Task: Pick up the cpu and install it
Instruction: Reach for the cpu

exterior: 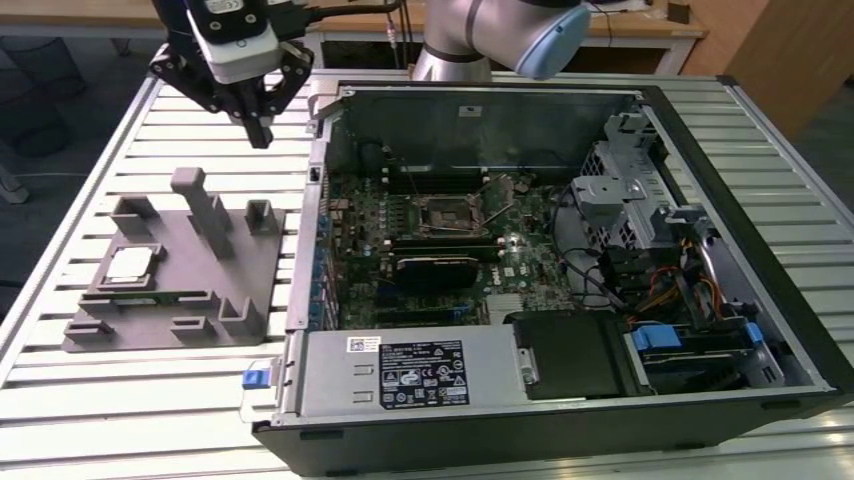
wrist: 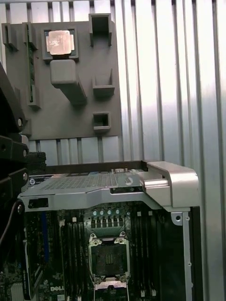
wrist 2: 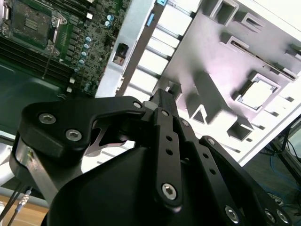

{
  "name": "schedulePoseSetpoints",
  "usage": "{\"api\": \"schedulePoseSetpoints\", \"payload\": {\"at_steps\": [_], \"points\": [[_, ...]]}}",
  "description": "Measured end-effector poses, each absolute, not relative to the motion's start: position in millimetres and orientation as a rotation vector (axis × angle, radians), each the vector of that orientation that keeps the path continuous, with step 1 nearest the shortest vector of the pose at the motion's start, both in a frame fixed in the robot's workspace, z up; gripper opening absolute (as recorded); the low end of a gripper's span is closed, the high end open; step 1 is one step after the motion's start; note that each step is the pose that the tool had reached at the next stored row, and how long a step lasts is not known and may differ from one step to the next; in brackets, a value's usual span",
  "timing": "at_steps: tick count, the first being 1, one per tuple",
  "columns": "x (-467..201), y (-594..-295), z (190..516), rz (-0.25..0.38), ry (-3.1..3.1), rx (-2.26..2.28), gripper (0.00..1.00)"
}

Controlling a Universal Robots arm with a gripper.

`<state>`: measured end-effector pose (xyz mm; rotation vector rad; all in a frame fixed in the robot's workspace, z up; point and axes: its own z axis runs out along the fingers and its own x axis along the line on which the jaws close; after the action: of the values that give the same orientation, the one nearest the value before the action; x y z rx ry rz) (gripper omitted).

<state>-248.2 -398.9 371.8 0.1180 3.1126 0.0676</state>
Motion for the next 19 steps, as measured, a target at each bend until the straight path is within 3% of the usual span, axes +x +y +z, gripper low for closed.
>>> {"api": "schedulePoseSetpoints", "payload": {"at_steps": [19], "points": [[-280, -399, 369, 0.067, 3.119, 0.118, 0.11]]}}
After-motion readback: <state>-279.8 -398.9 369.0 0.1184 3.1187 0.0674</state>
